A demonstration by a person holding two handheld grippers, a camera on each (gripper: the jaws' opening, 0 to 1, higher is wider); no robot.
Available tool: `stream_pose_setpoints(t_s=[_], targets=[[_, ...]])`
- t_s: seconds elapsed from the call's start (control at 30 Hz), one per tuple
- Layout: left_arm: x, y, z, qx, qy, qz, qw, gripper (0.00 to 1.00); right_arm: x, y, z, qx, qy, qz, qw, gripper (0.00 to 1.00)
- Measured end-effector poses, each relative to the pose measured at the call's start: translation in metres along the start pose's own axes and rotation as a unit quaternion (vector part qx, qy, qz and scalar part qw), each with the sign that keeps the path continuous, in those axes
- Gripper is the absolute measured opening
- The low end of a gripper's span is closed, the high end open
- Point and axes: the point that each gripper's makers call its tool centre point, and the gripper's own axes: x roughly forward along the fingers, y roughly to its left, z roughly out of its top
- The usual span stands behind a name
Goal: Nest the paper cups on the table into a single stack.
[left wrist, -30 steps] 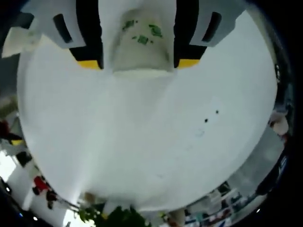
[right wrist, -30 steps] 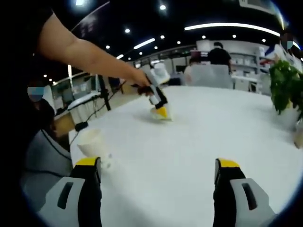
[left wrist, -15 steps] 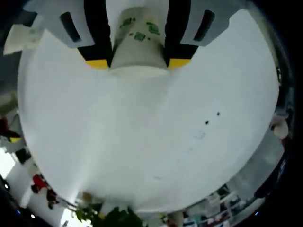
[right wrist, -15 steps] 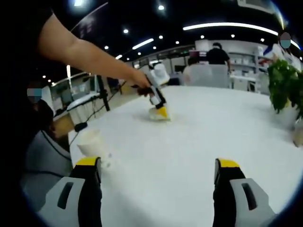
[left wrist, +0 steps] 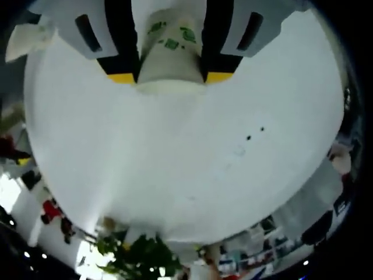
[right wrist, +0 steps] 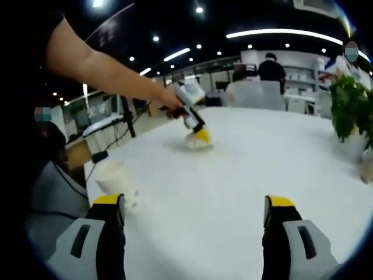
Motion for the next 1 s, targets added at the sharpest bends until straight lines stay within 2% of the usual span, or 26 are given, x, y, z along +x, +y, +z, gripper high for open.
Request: stream_pose_setpoints(t_s=[0.03, 0.1, 0.17, 0.33, 0.37, 0.43, 0.47, 0.6, 0.73, 0.83, 0.87, 0.9, 0.93, 1.0], targets=[[-0.003, 0.003, 0.006, -0.007, -0.020, 0.005, 0.9998, 0.40, -0.001, -0.001, 0.001, -0.001, -0.001, -0.001, 1.0000, 0.98], [-0.009, 0.010, 0.012, -0.027, -0.041, 0.019, 0.9986, 0.39, -0.001, 0.000, 0.001, -0.002, -0.001, 0.000, 1.0000, 0.98], [-0.017, 0.017, 0.020, -0.017, -0.059, 0.041, 0.9973, 0.38, -0.002, 0.001, 0.002, -0.004, -0.001, 0.000, 1.0000, 0.98], [-0.038, 0.026, 0.042, -0.036, -0.130, 0.073, 0.9882, 0.37, -0.002, 0.000, 0.007, -0.008, -0.005, -0.002, 1.0000, 0.98], [-0.044, 0.028, 0.049, -0.037, -0.152, 0.078, 0.9845, 0.37, -0.002, 0.000, 0.008, -0.009, -0.004, -0.002, 0.9999, 0.98], [-0.052, 0.033, 0.056, -0.025, -0.171, 0.096, 0.9802, 0.37, -0.002, 0.000, 0.009, -0.011, -0.004, -0.001, 0.9999, 0.98], [-0.057, 0.033, 0.062, -0.022, -0.191, 0.099, 0.9764, 0.37, -0.002, 0.000, 0.010, -0.013, -0.005, -0.001, 0.9999, 0.98], [-0.071, 0.033, 0.074, -0.045, -0.234, 0.103, 0.9658, 0.38, -0.003, 0.001, 0.014, -0.016, -0.005, 0.000, 0.9999, 0.98], [-0.082, 0.028, 0.086, -0.050, -0.275, 0.090, 0.9560, 0.38, -0.002, 0.001, 0.017, -0.019, -0.007, 0.001, 0.9998, 0.98], [-0.093, 0.027, 0.099, -0.066, -0.317, 0.086, 0.9422, 0.38, -0.001, 0.002, 0.019, -0.022, -0.007, 0.003, 0.9997, 0.98], [-0.095, 0.029, 0.098, -0.064, -0.318, 0.095, 0.9412, 0.38, -0.001, 0.002, 0.020, -0.022, -0.007, 0.003, 0.9997, 0.98], [-0.101, 0.029, 0.104, -0.069, -0.341, 0.096, 0.9327, 0.38, -0.001, 0.002, 0.021, -0.023, -0.008, 0.004, 0.9997, 0.98], [-0.105, 0.028, 0.108, -0.072, -0.354, 0.094, 0.9279, 0.38, -0.001, 0.003, 0.021, -0.024, -0.008, 0.005, 0.9997, 0.98], [-0.111, 0.031, 0.110, -0.079, -0.363, 0.101, 0.9229, 0.38, -0.001, 0.003, 0.022, -0.025, -0.007, 0.005, 0.9996, 0.98]])
